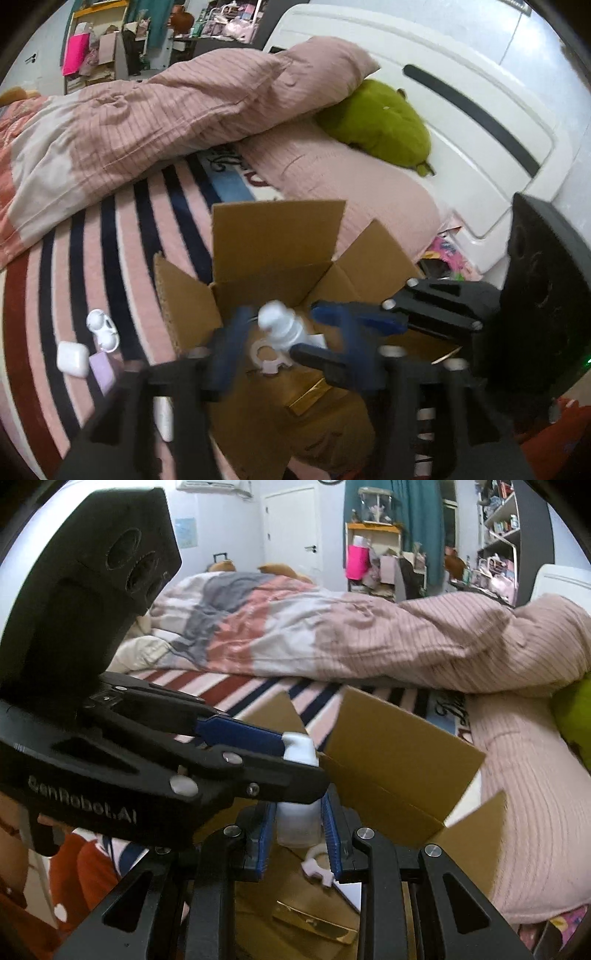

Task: Organize rigid objects
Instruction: 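Carry the pump bottle into the box and release it, then grasp the white earbud case with the right tool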

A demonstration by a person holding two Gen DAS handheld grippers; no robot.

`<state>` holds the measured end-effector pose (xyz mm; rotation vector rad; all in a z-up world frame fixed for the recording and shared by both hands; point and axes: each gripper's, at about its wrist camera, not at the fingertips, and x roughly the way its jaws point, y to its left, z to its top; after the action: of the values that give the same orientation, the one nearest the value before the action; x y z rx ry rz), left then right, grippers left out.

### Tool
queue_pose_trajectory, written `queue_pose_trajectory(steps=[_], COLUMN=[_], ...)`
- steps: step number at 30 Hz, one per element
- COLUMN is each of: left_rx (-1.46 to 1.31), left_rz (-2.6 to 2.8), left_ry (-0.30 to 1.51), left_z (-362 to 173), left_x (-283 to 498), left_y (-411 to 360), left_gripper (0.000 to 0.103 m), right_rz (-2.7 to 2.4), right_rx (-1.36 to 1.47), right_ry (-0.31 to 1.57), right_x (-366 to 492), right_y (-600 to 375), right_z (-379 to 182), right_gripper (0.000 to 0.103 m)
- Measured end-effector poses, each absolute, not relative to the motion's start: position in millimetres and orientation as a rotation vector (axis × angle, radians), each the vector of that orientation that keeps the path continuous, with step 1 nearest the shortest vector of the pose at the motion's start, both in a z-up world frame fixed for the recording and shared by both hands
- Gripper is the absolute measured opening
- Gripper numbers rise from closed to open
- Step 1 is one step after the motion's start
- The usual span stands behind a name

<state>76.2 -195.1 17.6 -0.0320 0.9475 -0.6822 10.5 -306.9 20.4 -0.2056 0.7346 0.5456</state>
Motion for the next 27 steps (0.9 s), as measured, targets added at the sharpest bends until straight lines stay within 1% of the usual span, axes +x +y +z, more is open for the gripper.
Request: queue_pose_trajectory(steps=[1, 2, 3, 4, 5, 6, 7, 8, 9, 10, 11, 15, 20, 23, 27], left_rx=[-0.025, -0.025, -0.029, -0.041, -0.055, -0.067, -0.082, -0.092, -0.101, -0.107, -0.113, -0.147, -0.189, -0.227, -0.265], left_rz=[-0.673, -0.675, -0.675, -0.67, -0.662, -0.655, -0.644, -0.632, -0.611, -0.589, -0.563, -0.451, -0.33, -0.269, -0.188], left_ry=[0.939, 0.932, 0.926, 0.913, 0.902, 0.893, 0.88, 0.872, 0.862, 0.853, 0.844, 0.811, 0.79, 0.791, 0.809], left_z=[19, 20, 21, 25, 28, 31, 35, 38, 41, 44, 46, 49, 39, 26, 1], left_x=[74, 72, 71, 68, 65, 63, 60, 58, 56, 54, 51, 36, 19, 11, 6], left_y=[-193, -190, -187, -179, -171, -164, -154, -145, -135, -126, -115, -61, -3, 33, 77], left_gripper=[0.065, 0.065, 0.065, 0.066, 0.067, 0.068, 0.068, 0.069, 0.069, 0.069, 0.07, 0.07, 0.07, 0.07, 0.07], right_rz=[0.542, 0.541, 0.54, 0.538, 0.537, 0.537, 0.54, 0.552, 0.566, 0.582, 0.6, 0.656, 0.746, 0.798, 0.849], right_rx=[-0.202, -0.195, -0.19, -0.185, -0.185, -0.193, -0.199, -0.207, -0.214, -0.223, -0.236, -0.311, -0.318, -0.306, -0.324], right_ry=[0.74, 0.746, 0.747, 0.742, 0.733, 0.727, 0.724, 0.721, 0.716, 0.708, 0.691, 0.64, 0.646, 0.691, 0.803], right_x=[11, 12, 11, 10, 9, 9, 9, 8, 7, 4, 1, -9, -11, -5, 9], right_y=[-309, -310, -309, -309, -308, -305, -302, -297, -293, -287, -279, -242, -192, -158, -109], right_z=[20, 20, 20, 21, 23, 25, 25, 26, 27, 28, 30, 35, 33, 25, -1], right_gripper=[0.024, 0.035, 0.042, 0.053, 0.059, 0.061, 0.065, 0.074, 0.08, 0.091, 0.097, 0.098, 0.098, 0.098, 0.098])
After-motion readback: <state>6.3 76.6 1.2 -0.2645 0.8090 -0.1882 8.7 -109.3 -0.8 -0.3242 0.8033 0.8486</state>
